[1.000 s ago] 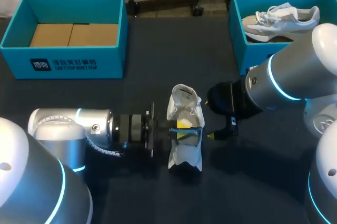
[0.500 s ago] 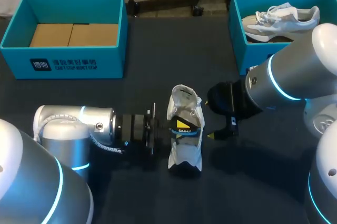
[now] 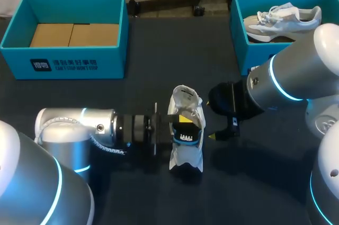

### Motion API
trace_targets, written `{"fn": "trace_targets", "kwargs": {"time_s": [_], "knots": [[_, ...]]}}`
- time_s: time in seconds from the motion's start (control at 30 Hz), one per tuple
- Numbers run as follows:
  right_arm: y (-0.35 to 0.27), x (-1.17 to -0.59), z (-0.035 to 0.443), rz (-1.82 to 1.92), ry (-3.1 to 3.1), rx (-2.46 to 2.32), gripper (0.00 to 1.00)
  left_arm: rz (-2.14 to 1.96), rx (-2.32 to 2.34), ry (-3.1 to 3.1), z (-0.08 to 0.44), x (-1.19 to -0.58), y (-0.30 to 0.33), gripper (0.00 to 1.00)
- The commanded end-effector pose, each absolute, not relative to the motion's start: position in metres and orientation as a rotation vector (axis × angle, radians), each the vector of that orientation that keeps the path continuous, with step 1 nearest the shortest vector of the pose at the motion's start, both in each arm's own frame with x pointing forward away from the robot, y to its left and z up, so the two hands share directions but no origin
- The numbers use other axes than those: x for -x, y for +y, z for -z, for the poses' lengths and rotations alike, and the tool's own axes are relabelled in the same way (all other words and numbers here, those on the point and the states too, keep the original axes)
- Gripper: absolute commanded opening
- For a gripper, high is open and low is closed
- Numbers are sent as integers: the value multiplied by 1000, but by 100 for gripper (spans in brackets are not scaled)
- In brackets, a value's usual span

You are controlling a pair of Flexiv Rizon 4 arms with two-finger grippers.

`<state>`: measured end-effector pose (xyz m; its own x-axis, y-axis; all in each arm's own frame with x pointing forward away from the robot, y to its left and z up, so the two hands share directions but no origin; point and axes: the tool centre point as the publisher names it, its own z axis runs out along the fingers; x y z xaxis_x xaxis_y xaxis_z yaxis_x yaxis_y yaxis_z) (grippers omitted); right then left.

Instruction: Take the shoe out of the shoebox, open the shoe tongue, remove and reinsert the insole, then place the shoe into the shoebox

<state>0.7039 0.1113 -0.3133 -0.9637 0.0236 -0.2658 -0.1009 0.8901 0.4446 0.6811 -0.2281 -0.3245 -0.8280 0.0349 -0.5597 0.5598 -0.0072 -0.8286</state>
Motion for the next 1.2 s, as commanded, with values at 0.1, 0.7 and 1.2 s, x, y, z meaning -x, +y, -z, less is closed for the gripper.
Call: {"fn": "trace_targets", "kwargs": {"time_s": [0.1,0.7,1.2], "knots": [[112,-702,314,-673,2791,57,100,1894,-621,1896,317,-671,-223,32],[112,-702,314,-673,2791,57,100,1813,-706,1938,343,-684,-232,0],[112,-702,314,-673,2791,57,100,1814,-692,1921,328,-676,-224,33]]}}
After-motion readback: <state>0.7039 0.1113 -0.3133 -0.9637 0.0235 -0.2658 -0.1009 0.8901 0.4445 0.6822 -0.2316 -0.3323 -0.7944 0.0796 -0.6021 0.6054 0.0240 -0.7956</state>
